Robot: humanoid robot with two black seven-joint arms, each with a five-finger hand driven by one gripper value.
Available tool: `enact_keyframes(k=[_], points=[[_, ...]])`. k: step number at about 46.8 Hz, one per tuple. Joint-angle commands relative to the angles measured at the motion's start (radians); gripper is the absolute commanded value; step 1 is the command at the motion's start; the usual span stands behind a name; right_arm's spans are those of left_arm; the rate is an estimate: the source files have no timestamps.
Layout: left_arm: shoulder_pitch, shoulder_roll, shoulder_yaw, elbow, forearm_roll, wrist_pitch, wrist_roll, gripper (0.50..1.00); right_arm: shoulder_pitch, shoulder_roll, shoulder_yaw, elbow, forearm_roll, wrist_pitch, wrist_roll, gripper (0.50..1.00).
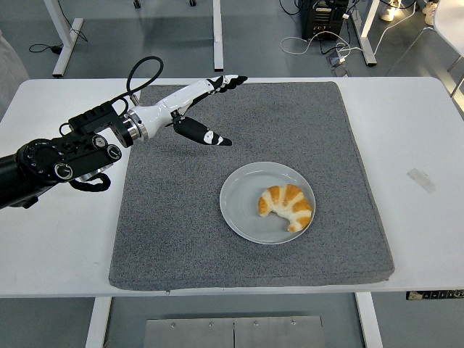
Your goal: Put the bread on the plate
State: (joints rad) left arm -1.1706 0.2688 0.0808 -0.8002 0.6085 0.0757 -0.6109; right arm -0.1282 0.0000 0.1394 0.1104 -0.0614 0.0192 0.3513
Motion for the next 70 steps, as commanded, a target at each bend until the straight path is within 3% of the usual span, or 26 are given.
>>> enact_keyframes(k=[1,6,17,35,51,70], points=[[0.005,0.018,-0.019,0.003,-0.050,-0.004,0.000,1.000,-0.001,0.000,-0.001,-0.006,0.000,-0.002,0.000,1.000],[0.006,0.027,-0.044,0.033,-0.147,-0.037,0.000,1.000,0.001,0.000,-0.001,-0.006,0.000,-0.002,0.000,1.000],[0.008,0.023,-0.050,0.177,-0.331,-0.183,0.000,1.000,0.001,0.000,-0.001,-0.006,0.000,-0.002,0.000,1.000],[0.086,0.029,-0.173,0.250,-0.463,-0.306,0.000,1.000,0.001,0.000,-0.001,-0.005,0.000,-0.002,0.000,1.000],[0.161,0.047,-0.283,0.250,-0.498,-0.315,0.000,1.000,0.001,0.000,0.000,0.005,0.000,0.002,0.000,1.000],[0.189,0.046,-0.286,0.250,-0.503,-0.314,0.007,1.000,0.005,0.000,0.000,-0.006,0.000,-0.002,0.000,1.000]])
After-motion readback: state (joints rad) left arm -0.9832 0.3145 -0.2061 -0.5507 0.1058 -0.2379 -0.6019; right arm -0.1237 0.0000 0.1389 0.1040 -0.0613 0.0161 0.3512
